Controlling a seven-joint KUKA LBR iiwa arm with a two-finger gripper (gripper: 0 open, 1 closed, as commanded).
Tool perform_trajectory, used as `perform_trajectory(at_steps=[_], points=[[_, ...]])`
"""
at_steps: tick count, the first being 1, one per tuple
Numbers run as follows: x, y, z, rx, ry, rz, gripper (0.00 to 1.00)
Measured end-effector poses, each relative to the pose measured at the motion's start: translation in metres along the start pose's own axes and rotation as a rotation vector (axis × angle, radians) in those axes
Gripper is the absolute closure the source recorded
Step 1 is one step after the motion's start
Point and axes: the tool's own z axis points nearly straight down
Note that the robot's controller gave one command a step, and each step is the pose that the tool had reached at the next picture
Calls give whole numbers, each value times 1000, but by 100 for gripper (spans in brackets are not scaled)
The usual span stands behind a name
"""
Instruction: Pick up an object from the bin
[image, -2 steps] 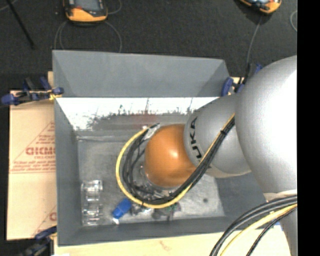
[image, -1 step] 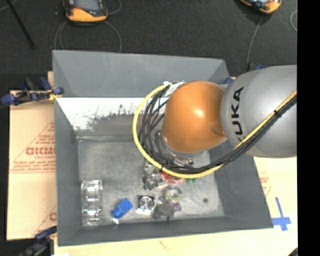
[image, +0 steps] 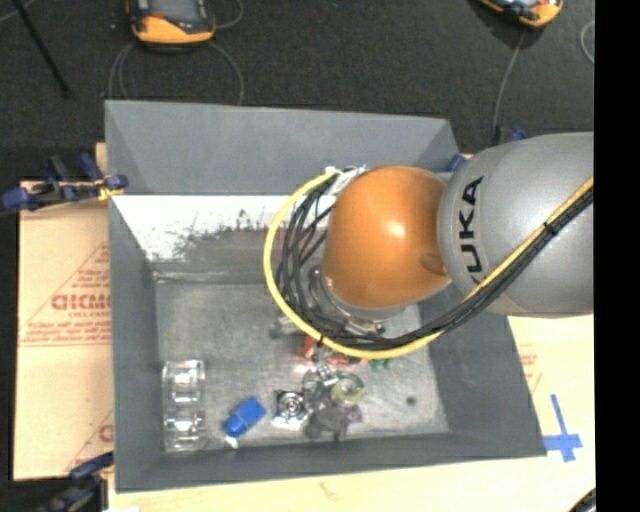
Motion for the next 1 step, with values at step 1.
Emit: perform_trajectory(at_steps=[1], points=[[9,14,122,-1,6,126,0]])
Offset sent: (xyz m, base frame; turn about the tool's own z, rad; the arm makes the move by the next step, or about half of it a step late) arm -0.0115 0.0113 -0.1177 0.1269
